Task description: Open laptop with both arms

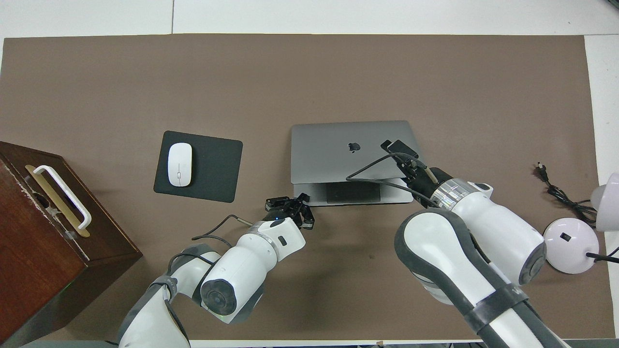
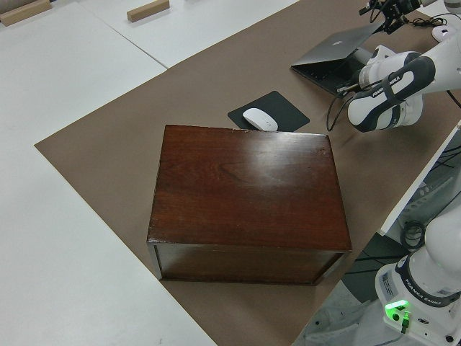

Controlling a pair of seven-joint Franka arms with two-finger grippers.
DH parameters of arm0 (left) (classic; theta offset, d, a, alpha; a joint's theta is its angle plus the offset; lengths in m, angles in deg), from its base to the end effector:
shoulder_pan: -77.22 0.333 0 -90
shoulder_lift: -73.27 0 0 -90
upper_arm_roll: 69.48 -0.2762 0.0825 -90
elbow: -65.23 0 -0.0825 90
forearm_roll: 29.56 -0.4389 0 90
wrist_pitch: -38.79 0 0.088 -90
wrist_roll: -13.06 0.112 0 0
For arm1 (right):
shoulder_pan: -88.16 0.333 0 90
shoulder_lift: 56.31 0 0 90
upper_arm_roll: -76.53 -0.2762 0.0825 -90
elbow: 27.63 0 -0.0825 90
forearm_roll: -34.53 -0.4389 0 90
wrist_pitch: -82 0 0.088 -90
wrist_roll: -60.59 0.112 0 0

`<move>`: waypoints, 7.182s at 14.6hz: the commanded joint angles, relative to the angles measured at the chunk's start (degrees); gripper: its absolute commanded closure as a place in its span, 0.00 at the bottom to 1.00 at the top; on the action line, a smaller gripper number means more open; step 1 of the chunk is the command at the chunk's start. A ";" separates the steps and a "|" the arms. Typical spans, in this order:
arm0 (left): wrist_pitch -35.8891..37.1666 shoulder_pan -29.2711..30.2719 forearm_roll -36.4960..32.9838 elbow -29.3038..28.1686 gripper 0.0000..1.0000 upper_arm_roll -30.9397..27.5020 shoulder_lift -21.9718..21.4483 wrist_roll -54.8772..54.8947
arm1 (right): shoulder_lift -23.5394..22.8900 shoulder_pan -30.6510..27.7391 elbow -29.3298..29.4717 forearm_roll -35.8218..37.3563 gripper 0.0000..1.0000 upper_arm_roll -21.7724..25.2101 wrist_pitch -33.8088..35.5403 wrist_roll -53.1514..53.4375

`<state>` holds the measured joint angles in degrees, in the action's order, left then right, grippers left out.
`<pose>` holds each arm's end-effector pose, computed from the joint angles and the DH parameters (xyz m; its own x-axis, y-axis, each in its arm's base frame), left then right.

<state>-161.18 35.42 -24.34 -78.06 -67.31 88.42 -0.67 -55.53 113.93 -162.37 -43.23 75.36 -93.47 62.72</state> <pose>0.3881 -0.3603 0.1745 0.7328 -0.2531 0.6317 -0.4687 -0.8607 0.1989 0.5243 0.1800 0.2947 0.6035 -0.7942 0.0714 -0.5314 -0.4673 -0.7065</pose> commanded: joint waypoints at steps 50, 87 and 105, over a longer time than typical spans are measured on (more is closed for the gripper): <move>-0.69 0.31 0.32 1.70 1.00 -0.76 3.39 0.03 | -8.69 -10.83 18.83 2.08 0.00 -0.68 15.95 -1.70; 75.40 20.68 0.15 23.67 1.00 -1.38 -22.09 12.30 | -0.52 -30.60 30.33 68.01 0.00 0.11 77.20 -1.87; 93.78 41.53 -4.25 30.95 0.00 -1.38 -29.84 20.68 | 10.21 -24.01 29.63 74.52 0.00 -1.03 77.23 4.28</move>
<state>-71.22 75.64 -27.47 -50.06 -69.31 58.69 19.98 -45.18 89.96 -132.06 29.91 74.55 -12.82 66.85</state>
